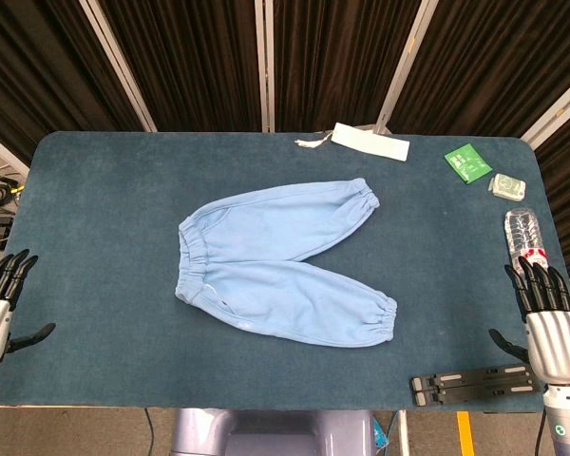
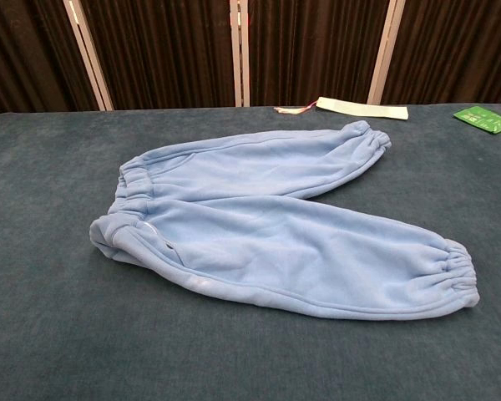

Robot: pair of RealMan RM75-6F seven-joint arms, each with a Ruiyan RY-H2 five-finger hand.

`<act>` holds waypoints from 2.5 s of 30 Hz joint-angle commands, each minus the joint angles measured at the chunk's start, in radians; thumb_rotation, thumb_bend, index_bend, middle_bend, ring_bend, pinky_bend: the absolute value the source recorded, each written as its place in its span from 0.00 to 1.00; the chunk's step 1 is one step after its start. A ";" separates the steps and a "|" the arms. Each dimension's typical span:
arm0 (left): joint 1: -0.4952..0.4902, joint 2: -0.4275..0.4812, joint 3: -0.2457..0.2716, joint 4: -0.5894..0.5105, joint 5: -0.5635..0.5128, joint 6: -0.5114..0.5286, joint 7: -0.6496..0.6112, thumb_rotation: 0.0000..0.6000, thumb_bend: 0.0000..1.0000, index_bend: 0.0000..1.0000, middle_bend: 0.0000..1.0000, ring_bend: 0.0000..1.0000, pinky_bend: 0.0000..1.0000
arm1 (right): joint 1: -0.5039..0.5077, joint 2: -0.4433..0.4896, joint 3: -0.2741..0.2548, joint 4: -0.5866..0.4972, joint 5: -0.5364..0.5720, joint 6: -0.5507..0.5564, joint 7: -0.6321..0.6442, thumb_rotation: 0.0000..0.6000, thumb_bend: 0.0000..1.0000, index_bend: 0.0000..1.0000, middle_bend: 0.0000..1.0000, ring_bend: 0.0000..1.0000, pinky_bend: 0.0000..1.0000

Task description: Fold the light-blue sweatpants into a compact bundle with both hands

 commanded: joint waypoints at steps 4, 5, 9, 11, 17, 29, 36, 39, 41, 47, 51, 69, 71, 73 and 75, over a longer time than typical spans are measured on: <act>-0.002 0.000 0.003 -0.010 -0.003 -0.008 0.021 1.00 0.00 0.00 0.00 0.00 0.00 | 0.033 0.034 -0.032 -0.034 -0.032 -0.078 -0.013 1.00 0.00 0.00 0.00 0.00 0.00; -0.003 -0.001 0.001 -0.013 -0.004 -0.009 0.024 1.00 0.00 0.00 0.00 0.00 0.00 | 0.046 0.039 -0.042 -0.032 -0.050 -0.099 -0.019 1.00 0.00 0.01 0.00 0.00 0.00; -0.007 -0.001 -0.004 -0.030 -0.010 -0.014 0.041 1.00 0.00 0.00 0.00 0.00 0.00 | 0.133 0.058 -0.090 -0.017 -0.150 -0.227 -0.026 1.00 0.00 0.06 0.00 0.00 0.00; -0.009 -0.001 -0.007 -0.035 -0.015 -0.016 0.055 1.00 0.00 0.00 0.00 0.00 0.00 | 0.174 0.064 -0.109 -0.024 -0.188 -0.283 0.010 1.00 0.00 0.09 0.00 0.00 0.00; -0.014 -0.010 -0.021 -0.041 -0.054 -0.034 0.094 1.00 0.00 0.00 0.00 0.00 0.00 | 0.341 0.005 -0.153 0.021 -0.365 -0.413 0.111 1.00 0.00 0.18 0.14 0.02 0.00; -0.023 -0.022 -0.028 -0.030 -0.083 -0.060 0.113 1.00 0.00 0.00 0.00 0.00 0.00 | 0.442 -0.147 -0.161 0.124 -0.421 -0.488 0.041 1.00 0.00 0.27 0.28 0.17 0.22; -0.023 -0.023 -0.027 -0.028 -0.083 -0.062 0.112 1.00 0.00 0.00 0.00 0.00 0.00 | 0.463 -0.217 -0.157 0.197 -0.418 -0.508 -0.053 1.00 0.00 0.30 0.30 0.20 0.26; -0.024 -0.023 -0.028 -0.027 -0.086 -0.065 0.108 1.00 0.00 0.00 0.00 0.00 0.00 | 0.469 -0.246 -0.156 0.237 -0.420 -0.508 -0.092 1.00 0.00 0.31 0.31 0.21 0.27; -0.025 -0.022 -0.028 -0.026 -0.087 -0.067 0.105 1.00 0.00 0.00 0.00 0.00 0.00 | 0.473 -0.264 -0.156 0.262 -0.421 -0.508 -0.111 1.00 0.00 0.32 0.31 0.21 0.28; -0.025 -0.019 -0.030 -0.025 -0.091 -0.068 0.097 1.00 0.00 0.00 0.00 0.00 0.00 | 0.484 -0.312 -0.165 0.350 -0.432 -0.487 -0.150 1.00 0.00 0.34 0.33 0.22 0.29; -0.026 -0.018 -0.029 -0.023 -0.093 -0.073 0.092 1.00 0.00 0.00 0.00 0.00 0.00 | 0.491 -0.337 -0.175 0.402 -0.435 -0.471 -0.153 1.00 0.04 0.37 0.36 0.25 0.30; -0.098 -0.036 0.010 -0.017 0.039 -0.133 0.149 1.00 0.00 0.00 0.00 0.00 0.00 | 0.495 -0.403 -0.189 0.509 -0.362 -0.325 0.078 1.00 0.37 0.62 0.60 0.48 0.40; -0.124 -0.053 0.017 0.003 0.096 -0.135 0.156 1.00 0.00 0.00 0.00 0.00 0.01 | 0.496 -0.403 -0.184 0.494 -0.343 -0.332 0.092 1.00 0.38 0.64 0.61 0.50 0.40; -0.146 -0.069 0.024 0.023 0.143 -0.139 0.162 1.00 0.00 0.03 0.01 0.00 0.05 | 0.495 -0.401 -0.179 0.479 -0.327 -0.334 0.101 1.00 0.38 0.65 0.62 0.51 0.40; -0.172 -0.088 0.031 0.045 0.189 -0.147 0.168 1.00 0.05 0.12 0.05 0.04 0.13 | 0.495 -0.398 -0.175 0.462 -0.311 -0.339 0.108 1.00 0.39 0.65 0.62 0.51 0.40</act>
